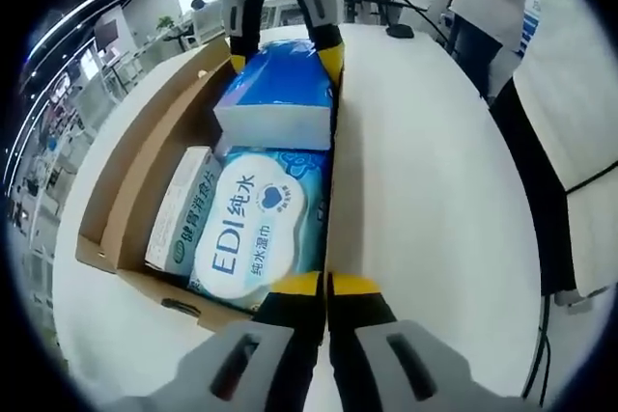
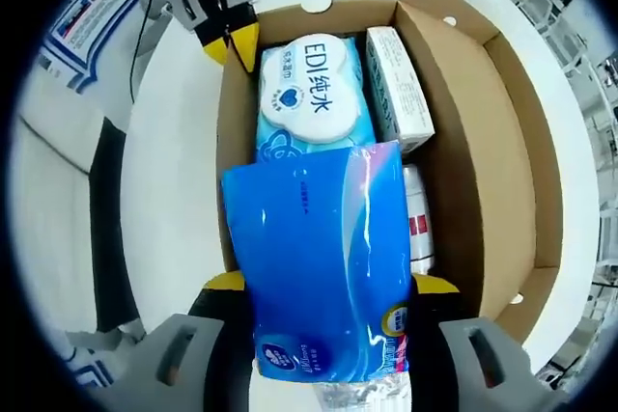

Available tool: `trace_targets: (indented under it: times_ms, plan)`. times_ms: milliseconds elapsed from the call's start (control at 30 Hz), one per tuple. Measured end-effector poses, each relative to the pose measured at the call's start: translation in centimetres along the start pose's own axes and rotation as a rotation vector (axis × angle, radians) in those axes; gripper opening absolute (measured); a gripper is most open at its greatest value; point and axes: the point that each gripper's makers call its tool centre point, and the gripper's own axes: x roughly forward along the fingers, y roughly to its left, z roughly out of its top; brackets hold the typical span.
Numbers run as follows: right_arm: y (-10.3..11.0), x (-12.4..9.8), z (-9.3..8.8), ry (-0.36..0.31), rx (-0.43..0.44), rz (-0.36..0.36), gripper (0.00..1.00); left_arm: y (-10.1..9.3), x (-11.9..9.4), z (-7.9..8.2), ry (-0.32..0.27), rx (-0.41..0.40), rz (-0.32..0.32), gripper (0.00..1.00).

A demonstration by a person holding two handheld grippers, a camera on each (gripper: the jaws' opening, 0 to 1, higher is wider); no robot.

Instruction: Operate the shoe box by opening the lid, removing the specified soft item, and placing it in the target area until the item is outside and the box remains undamaged.

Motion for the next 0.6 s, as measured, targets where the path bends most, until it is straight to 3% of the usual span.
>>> trace_targets:
  times_ms: [600]
  plan:
    - [0.2,-1.8,0.1,-0.026,-0.006,-0.041,0.61,0.1,0.1,-0.1,-0.003,0.007,0.012,0.0]
